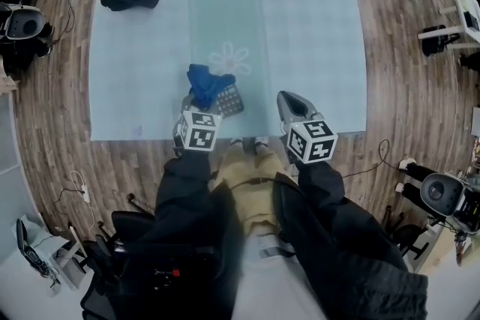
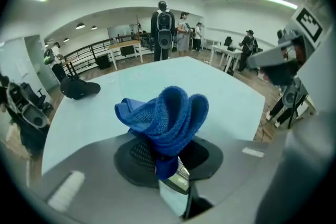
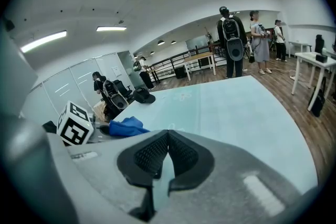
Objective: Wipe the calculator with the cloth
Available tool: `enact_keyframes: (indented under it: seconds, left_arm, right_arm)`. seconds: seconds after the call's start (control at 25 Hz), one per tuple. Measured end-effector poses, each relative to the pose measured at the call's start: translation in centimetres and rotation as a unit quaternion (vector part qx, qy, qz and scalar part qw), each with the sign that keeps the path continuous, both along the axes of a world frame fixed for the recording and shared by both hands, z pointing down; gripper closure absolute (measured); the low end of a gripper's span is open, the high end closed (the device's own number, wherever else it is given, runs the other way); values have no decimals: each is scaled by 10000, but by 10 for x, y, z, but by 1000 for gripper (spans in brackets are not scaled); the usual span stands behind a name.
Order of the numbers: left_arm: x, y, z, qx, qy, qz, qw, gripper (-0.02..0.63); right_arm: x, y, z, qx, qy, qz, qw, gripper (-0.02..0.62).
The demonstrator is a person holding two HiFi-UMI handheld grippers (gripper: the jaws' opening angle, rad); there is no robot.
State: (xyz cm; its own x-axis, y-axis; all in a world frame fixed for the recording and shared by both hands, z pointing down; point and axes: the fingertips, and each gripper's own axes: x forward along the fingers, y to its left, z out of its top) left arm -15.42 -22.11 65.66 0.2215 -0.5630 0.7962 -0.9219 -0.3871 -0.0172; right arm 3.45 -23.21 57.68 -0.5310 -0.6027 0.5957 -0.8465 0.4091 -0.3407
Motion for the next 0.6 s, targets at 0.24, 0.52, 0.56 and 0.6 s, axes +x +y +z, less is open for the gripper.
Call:
enact_keyframes:
  seconds: [0.24, 0.52, 0.56, 0.6]
  left_arm:
    - [18, 46, 72, -1030, -30, 263, 9943, 523]
    - [39, 62, 78, -1268, 319, 372, 9907, 523]
    - [41, 64, 78, -1298, 370, 396, 9901, 523]
    - [43, 66, 78, -1320, 429, 402, 9895, 523]
  right_arm:
    - [7, 0, 1, -23, 65, 95, 9999, 598]
    - [5, 4, 3, -52, 60, 64, 9999, 597]
    - [3, 5, 3, -50, 56, 45, 10000, 597]
    - [1, 6, 2, -46, 54, 27, 10000, 597]
